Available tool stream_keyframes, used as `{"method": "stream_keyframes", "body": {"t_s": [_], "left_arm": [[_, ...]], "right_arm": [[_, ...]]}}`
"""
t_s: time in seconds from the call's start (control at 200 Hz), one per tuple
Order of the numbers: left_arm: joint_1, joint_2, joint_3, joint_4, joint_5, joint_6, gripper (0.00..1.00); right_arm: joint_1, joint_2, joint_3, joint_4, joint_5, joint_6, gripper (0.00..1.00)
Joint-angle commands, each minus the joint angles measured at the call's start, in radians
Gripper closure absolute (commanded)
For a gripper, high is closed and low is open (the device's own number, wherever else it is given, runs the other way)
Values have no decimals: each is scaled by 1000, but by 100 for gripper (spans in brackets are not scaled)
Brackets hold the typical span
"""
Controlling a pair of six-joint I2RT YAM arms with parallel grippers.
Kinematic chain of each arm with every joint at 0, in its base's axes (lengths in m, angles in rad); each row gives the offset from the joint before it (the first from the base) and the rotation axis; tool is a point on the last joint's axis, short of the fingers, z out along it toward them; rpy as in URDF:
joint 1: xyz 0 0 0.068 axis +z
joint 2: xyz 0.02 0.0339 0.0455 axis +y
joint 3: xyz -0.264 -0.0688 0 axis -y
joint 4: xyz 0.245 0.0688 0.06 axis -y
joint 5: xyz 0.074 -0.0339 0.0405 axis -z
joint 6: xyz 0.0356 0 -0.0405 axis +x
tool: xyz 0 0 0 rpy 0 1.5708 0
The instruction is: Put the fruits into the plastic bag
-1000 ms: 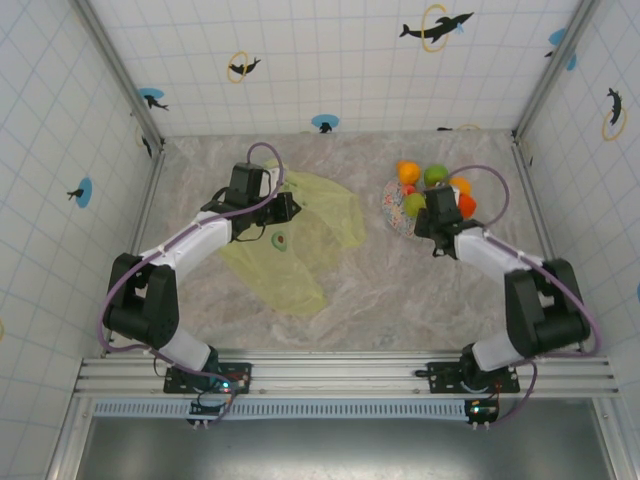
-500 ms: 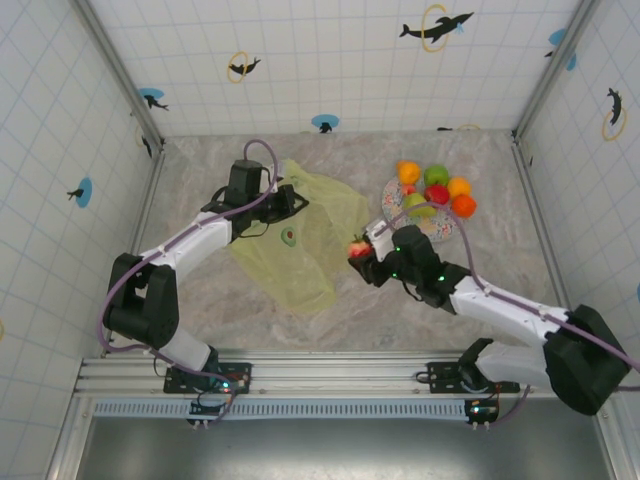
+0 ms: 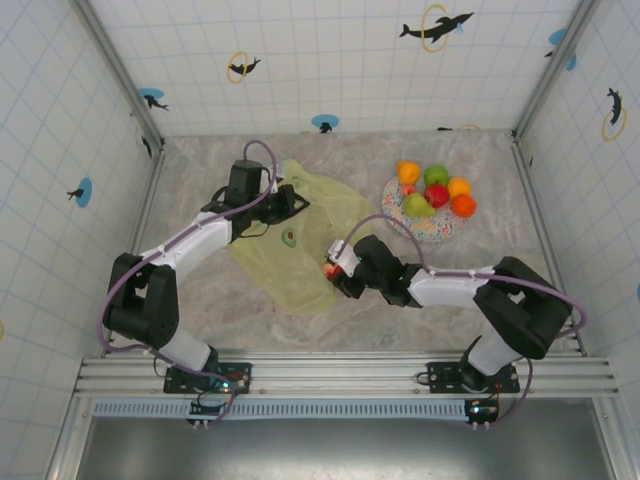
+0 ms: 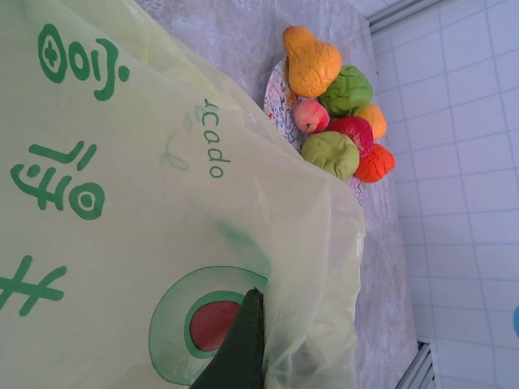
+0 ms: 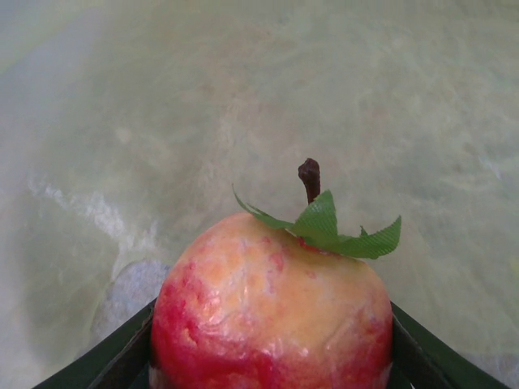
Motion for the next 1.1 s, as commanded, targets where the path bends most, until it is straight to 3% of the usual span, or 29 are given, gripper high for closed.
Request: {"method": "stream_keyframes", "body": {"t_s": [0.0,0.22,0.395,0.586,0.871,1.096], "left_arm": [[-15,-4,4,-9,37,-23,100],[-82,-44,32,6,40,-96,100],[-101,-59,4,73,59,-158,100],[-117,-24,-23,159,72,-199,100],[-127,18,-19,183,103,-196,100],[-127,31,-20,184,104,-173,100]], "right_arm": [[-2,64,44,171,93,9,52],[-48,63,40,243,202,41,52],[-130,-16,-79,340,136,200,53],[-103,37,-115,430,164,423,52],[-69,214,44,374,284,774,49],[-71,332,206,394,235,931,40]]}}
